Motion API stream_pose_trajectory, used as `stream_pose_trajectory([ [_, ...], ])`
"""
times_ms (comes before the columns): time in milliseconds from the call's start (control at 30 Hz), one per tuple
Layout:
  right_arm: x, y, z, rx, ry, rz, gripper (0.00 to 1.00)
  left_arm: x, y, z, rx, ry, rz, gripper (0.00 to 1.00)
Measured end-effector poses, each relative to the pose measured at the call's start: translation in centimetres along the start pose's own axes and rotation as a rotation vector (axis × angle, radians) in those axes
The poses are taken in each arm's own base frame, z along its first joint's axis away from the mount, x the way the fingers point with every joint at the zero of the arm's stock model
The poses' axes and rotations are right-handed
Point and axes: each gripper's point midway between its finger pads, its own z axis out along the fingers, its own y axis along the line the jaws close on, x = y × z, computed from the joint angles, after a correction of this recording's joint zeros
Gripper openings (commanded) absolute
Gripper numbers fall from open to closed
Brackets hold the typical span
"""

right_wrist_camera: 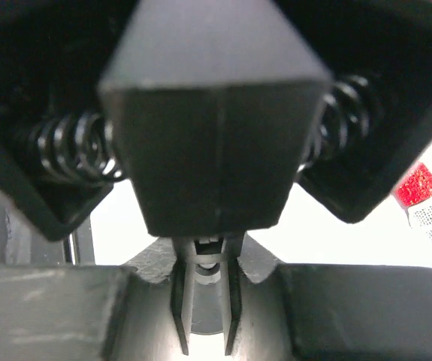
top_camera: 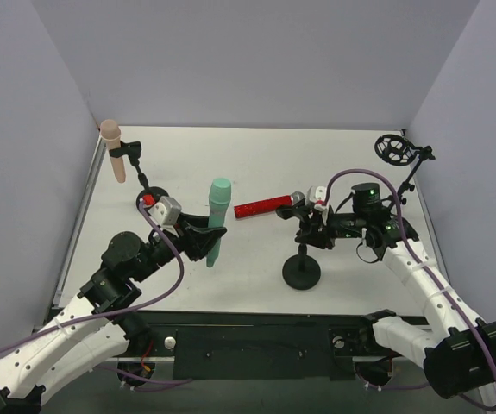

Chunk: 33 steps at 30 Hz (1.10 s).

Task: Attach the microphones to the stand

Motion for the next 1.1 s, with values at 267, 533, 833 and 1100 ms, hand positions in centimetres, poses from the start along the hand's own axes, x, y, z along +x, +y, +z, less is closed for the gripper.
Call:
stream_pose_trajectory([
  [267,-2.1,-0.7,1.8,-0.038,0.037,-0.035,0.0,-0.3,0.0,0.2,0.0,-0.011,-0.003,0.0],
  [533,-8.2,-4.5,4.6,-0.042,0.008,-0.119,0.0,-1.6,0.2,0.1,-0.021,-0.065,0.001,0.0],
  [833,-5.1,-4.8,7.5,-0.064,0.044,-0.062,0.08,-2.9,0.3,-0.7,-0.037,-0.128,0.004,0.0],
  [1100,-4.1,-4.9,8.0,-0.054,0.023,-0.061,0.32,-2.1,0.6,-0.5,-0.042,-0.111,0.003,0.0],
])
